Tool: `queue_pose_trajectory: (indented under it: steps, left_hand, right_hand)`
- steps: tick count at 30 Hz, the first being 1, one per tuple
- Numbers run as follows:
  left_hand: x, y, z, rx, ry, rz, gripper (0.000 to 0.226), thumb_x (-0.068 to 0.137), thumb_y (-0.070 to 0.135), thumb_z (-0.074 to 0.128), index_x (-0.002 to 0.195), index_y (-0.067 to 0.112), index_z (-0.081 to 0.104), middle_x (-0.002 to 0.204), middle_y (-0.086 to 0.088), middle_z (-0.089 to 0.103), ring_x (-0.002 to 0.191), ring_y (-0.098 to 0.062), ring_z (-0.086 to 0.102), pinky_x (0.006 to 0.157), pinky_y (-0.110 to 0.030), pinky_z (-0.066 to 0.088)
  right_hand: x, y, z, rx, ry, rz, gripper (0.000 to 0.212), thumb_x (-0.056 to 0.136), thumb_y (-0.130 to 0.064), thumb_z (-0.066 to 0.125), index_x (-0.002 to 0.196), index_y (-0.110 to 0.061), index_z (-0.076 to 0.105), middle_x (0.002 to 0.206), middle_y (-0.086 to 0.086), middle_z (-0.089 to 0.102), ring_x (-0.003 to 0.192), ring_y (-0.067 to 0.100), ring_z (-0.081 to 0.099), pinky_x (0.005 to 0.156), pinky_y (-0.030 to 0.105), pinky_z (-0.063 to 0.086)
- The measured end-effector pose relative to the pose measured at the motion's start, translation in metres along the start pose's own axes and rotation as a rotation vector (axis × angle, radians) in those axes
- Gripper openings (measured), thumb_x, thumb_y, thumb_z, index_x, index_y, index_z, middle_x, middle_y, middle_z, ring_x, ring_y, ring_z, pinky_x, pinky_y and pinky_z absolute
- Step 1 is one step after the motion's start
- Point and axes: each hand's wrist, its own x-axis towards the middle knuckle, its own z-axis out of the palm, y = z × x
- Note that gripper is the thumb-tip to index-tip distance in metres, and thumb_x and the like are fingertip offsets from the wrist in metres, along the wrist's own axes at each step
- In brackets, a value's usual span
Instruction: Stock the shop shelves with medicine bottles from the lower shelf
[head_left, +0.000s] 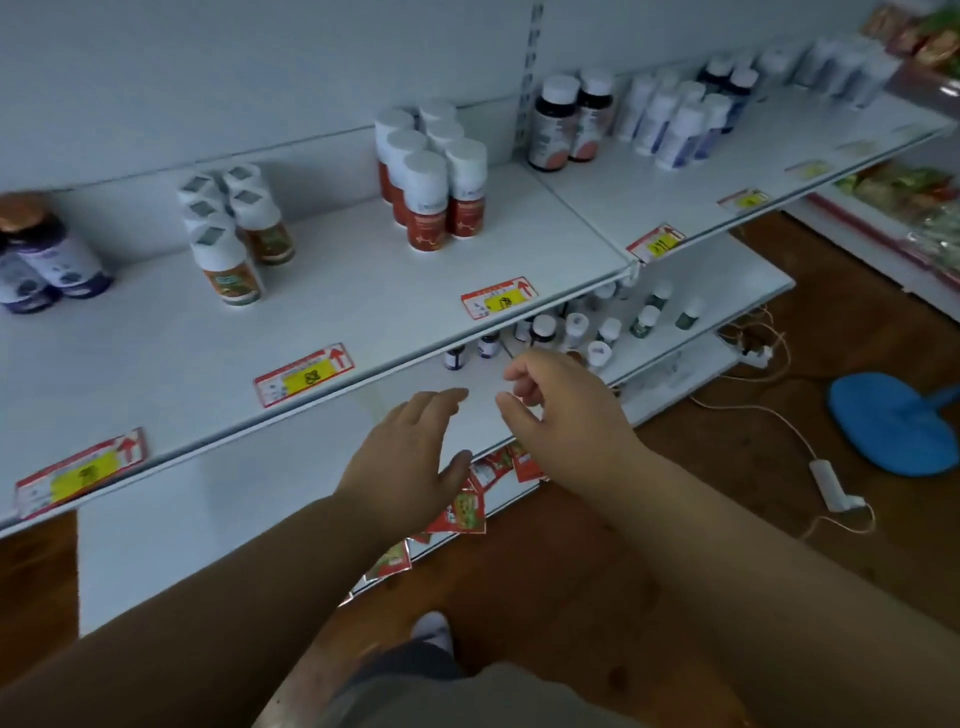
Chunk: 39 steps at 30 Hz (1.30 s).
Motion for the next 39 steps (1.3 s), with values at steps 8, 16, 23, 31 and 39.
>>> queue_pose_trajectory:
  steps: [8,16,23,31,39]
  left_hand:
    - [0.059,-0.01,0.06,0.076,-0.066,-0.119,0.062,0.091,0.039,0.062,0.147,0.023,0.039,0.147,-0.005,0.044,0.13,-0.03,0.047,0.107,-0.046,0.042]
    - [0.129,-0.046,0.16,0.164,-0.051,-0.32,0.067,0.09,0.041,0.062,0.149,0.026,0.034,0.156,-0.004,0.033,0.141,-0.03,0.036,0.114,-0.049,0.034]
    - [0.206,-0.118,0.222,0.266,0.066,-0.263,0.068,0.089,0.039,0.064,0.147,0.019,0.036,0.15,-0.003,0.04,0.137,-0.025,0.04,0.112,-0.042,0.036]
    - [0.236,-0.185,0.256,0.334,0.078,-0.315,0.071,0.089,0.041,0.065,0.149,0.021,0.032,0.152,-0.001,0.038,0.139,-0.023,0.038,0.112,-0.037,0.033]
    - [0.223,-0.207,0.26,0.247,0.094,-0.399,0.065,0.092,0.047,0.059,0.148,0.026,0.034,0.153,0.002,0.038,0.139,-0.017,0.038,0.112,-0.037,0.036]
  right_hand:
    - [0.043,0.086,0.048,0.004,-0.152,0.066,0.045,0.093,-0.03,0.062,0.135,-0.024,0.047,0.135,0.004,0.045,0.12,0.022,0.053,0.094,0.041,0.05]
    - [0.127,0.21,0.169,0.061,-0.14,0.007,0.053,0.091,-0.033,0.068,0.138,-0.02,0.048,0.135,0.01,0.046,0.119,0.024,0.053,0.096,0.026,0.042]
    - [0.201,0.283,0.255,0.069,0.048,-0.101,0.042,0.09,-0.028,0.069,0.127,-0.016,0.054,0.123,0.009,0.053,0.11,0.024,0.055,0.094,0.035,0.047]
    - [0.283,0.292,0.347,0.101,-0.038,-0.15,0.076,0.092,-0.035,0.065,0.15,-0.04,0.017,0.148,0.016,0.031,0.133,0.036,0.039,0.105,0.049,0.044]
    - [0.288,0.289,0.373,0.235,0.126,-0.144,0.045,0.09,-0.015,0.064,0.128,-0.023,0.042,0.108,0.011,0.048,0.092,0.028,0.056,0.08,0.041,0.054]
